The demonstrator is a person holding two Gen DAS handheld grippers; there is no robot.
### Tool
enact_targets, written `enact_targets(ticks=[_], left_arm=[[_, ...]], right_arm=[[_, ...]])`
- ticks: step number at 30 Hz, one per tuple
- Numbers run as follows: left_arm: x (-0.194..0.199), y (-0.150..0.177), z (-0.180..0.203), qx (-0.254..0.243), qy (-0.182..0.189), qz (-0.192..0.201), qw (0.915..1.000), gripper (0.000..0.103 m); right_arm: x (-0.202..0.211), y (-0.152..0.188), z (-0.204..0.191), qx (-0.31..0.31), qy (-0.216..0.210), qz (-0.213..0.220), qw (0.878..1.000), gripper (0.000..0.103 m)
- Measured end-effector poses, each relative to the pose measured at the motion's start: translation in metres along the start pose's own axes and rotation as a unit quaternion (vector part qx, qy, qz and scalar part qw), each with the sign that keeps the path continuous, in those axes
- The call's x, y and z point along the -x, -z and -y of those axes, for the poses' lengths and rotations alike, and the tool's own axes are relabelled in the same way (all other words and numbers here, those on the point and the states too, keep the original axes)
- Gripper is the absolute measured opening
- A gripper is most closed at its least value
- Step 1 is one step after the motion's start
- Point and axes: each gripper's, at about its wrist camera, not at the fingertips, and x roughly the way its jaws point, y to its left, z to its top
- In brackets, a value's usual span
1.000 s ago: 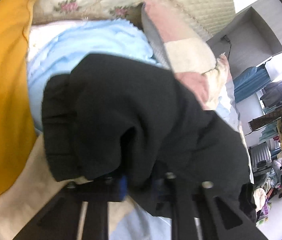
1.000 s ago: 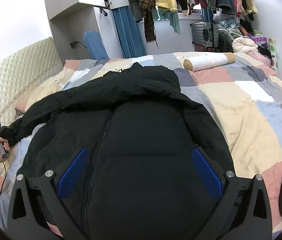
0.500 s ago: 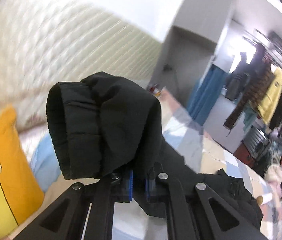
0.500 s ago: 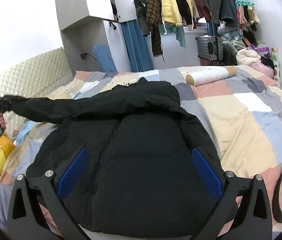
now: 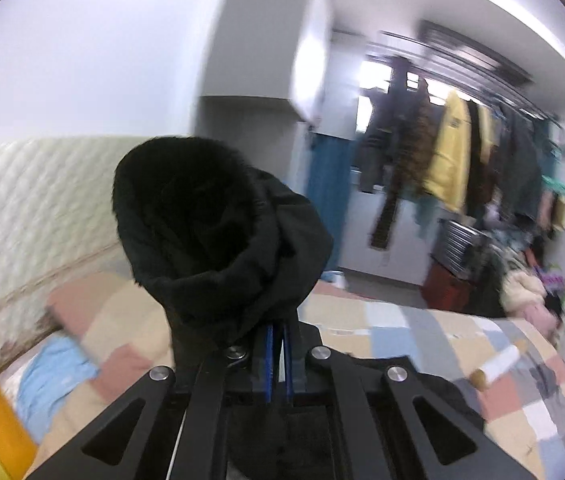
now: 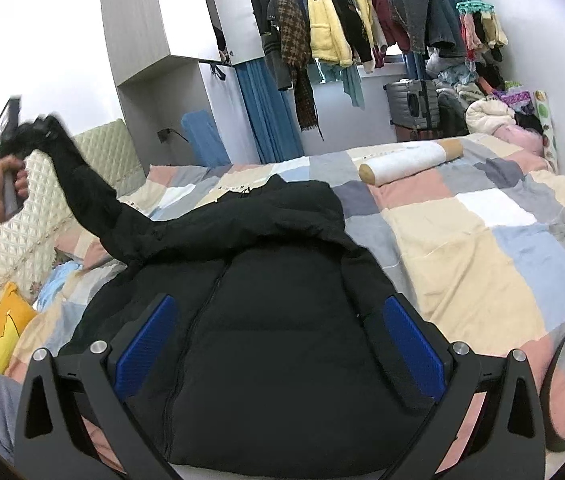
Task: Fold large clothes
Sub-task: 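Fold the held sleeve across the jacket body with the left tool and release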
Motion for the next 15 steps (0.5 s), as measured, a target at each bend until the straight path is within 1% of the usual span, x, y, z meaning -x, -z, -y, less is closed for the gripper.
enact_targets(ticks=[1,4,8,10,12,13,15], left_arm=[[-0.004,-0.001,0.026,-0.017,0.015,-0.002,0.9997,0.002],[-0.009,0.004,0.083,-0.052,0.047,-0.011,0.9975,0.002],[-0.022,0.026,0.164,-0.096,0.101,-0.021,0.9900,0.002],[-0.028,0.042,0.199,-0.112,0.123,-0.032,0.9856,0.001],[-0.040,0.062,0.231,-0.124,0.141,-0.050,0.9810,0.001],[-0.048,0.077,0.249,-0.132,0.150,-0.063,0.9778,0.001],[-0.061,0.104,0.268,-0.136,0.165,-0.080,0.9736,0.001]], right_arm=[[0.001,0.000,0.000,0.003,0.003,0.003,1.000,0.103],[0.003,-0.001,0.006,0.004,0.006,0.009,1.000,0.103],[0.000,-0.001,0.016,-0.012,0.003,0.010,1.000,0.103],[-0.005,0.000,0.019,-0.018,0.000,0.002,1.000,0.103],[-0.010,0.001,0.022,-0.020,-0.002,-0.007,1.000,0.103],[-0.012,0.002,0.023,-0.021,-0.004,-0.008,1.000,0.103],[-0.014,0.002,0.026,-0.026,-0.005,-0.011,1.000,0.103]])
